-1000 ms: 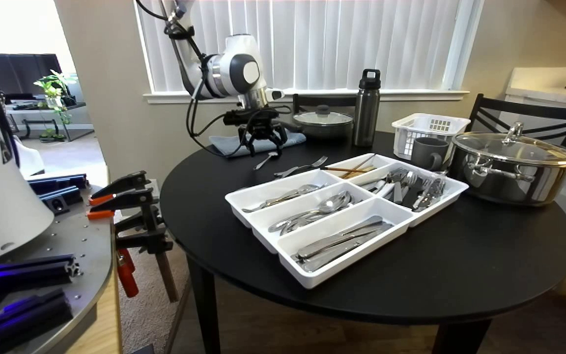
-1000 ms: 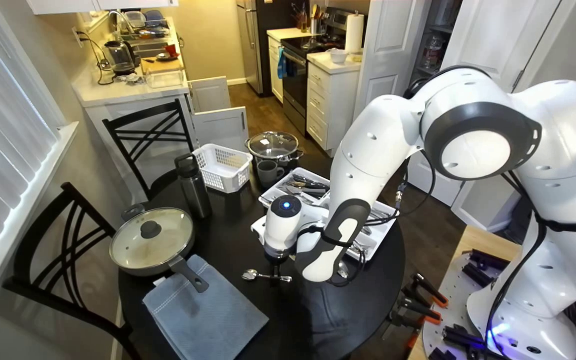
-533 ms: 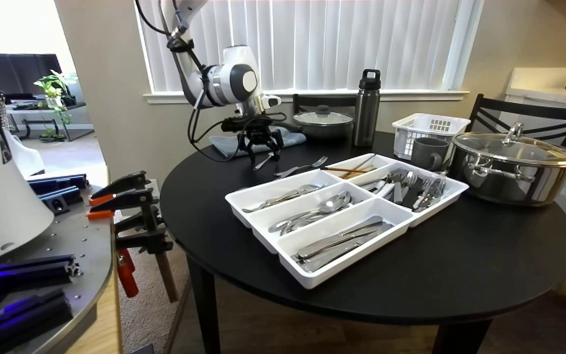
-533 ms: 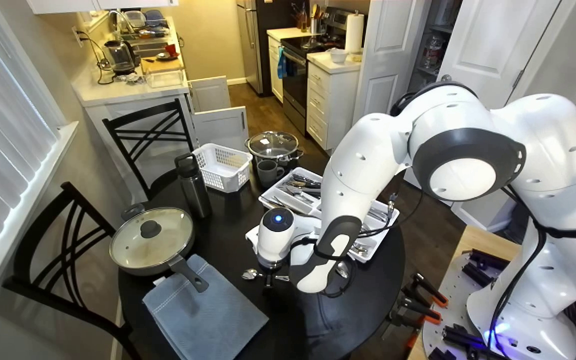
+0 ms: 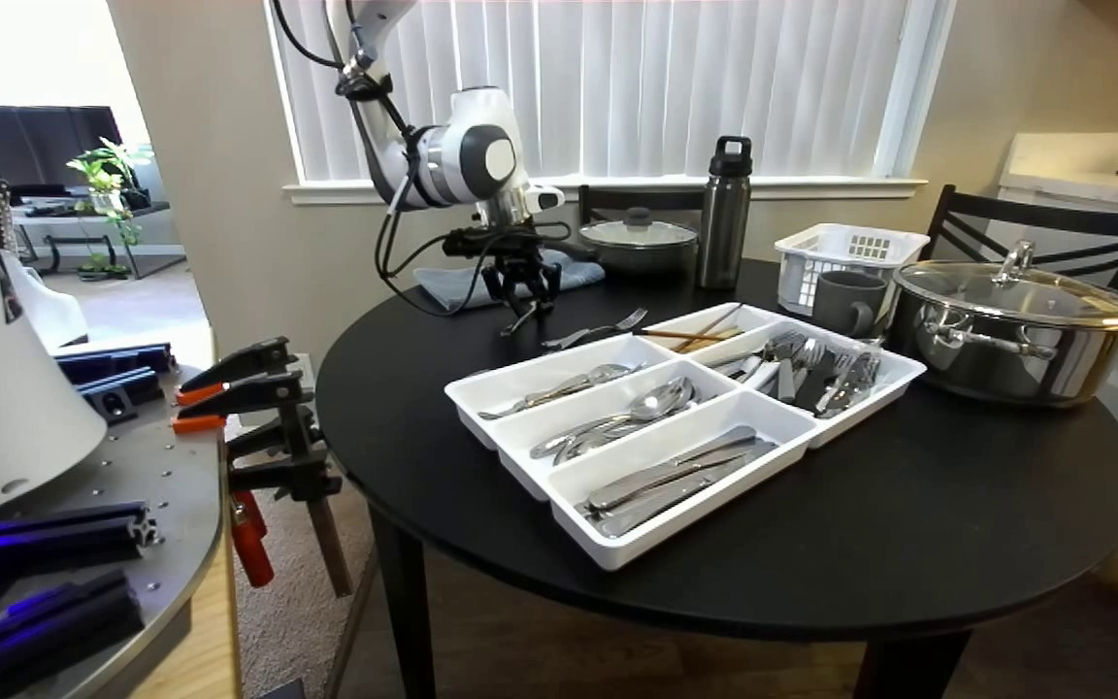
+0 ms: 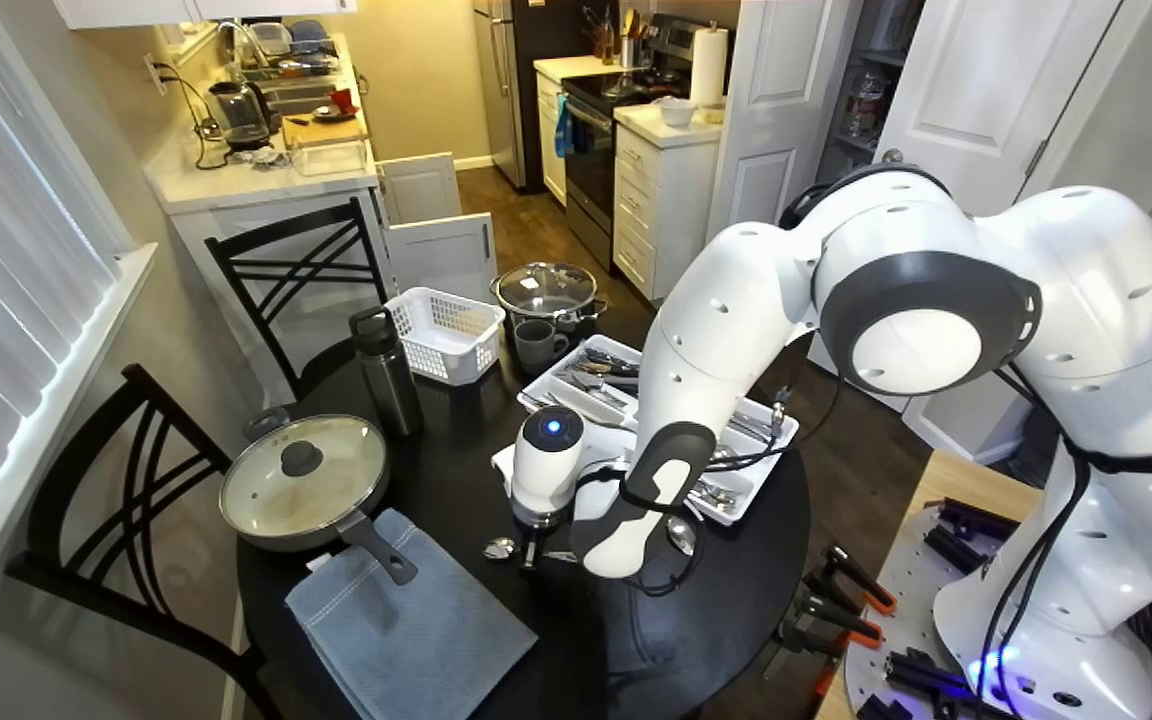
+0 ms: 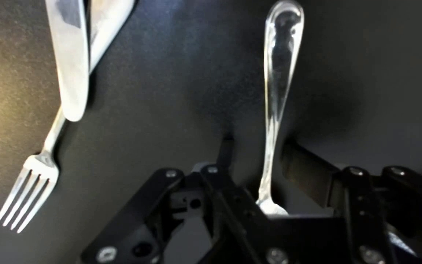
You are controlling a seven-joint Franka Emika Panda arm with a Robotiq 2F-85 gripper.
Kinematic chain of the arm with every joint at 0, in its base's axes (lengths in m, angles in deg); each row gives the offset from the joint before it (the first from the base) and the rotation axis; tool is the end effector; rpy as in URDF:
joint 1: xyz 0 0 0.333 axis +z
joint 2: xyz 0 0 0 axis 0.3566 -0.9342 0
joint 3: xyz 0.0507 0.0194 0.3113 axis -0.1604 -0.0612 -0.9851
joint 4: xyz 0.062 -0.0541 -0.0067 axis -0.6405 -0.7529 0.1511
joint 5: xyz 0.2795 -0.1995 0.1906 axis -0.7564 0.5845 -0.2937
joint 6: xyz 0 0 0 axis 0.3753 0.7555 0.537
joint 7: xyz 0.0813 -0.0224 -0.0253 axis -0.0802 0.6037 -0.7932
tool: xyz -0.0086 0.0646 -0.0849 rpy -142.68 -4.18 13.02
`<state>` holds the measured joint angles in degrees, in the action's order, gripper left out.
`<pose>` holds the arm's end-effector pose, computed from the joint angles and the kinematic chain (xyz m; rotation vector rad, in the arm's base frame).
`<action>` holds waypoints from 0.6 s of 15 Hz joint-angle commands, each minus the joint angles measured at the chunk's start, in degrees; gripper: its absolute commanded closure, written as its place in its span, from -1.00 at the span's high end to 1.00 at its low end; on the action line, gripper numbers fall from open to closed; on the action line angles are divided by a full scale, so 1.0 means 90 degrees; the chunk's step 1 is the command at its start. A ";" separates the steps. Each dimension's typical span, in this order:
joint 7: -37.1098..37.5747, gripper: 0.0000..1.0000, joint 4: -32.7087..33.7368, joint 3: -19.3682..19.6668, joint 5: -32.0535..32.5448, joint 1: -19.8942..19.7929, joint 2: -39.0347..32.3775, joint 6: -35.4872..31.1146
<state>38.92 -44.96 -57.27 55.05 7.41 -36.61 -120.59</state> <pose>0.5461 0.2576 0.0716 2.9399 0.8737 0.3175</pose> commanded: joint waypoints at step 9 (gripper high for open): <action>0.0154 -0.95 -0.0189 -0.0421 -0.0640 -0.0874 0.0206 0.0156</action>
<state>39.76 -44.68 -60.07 50.33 1.44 -36.51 -120.17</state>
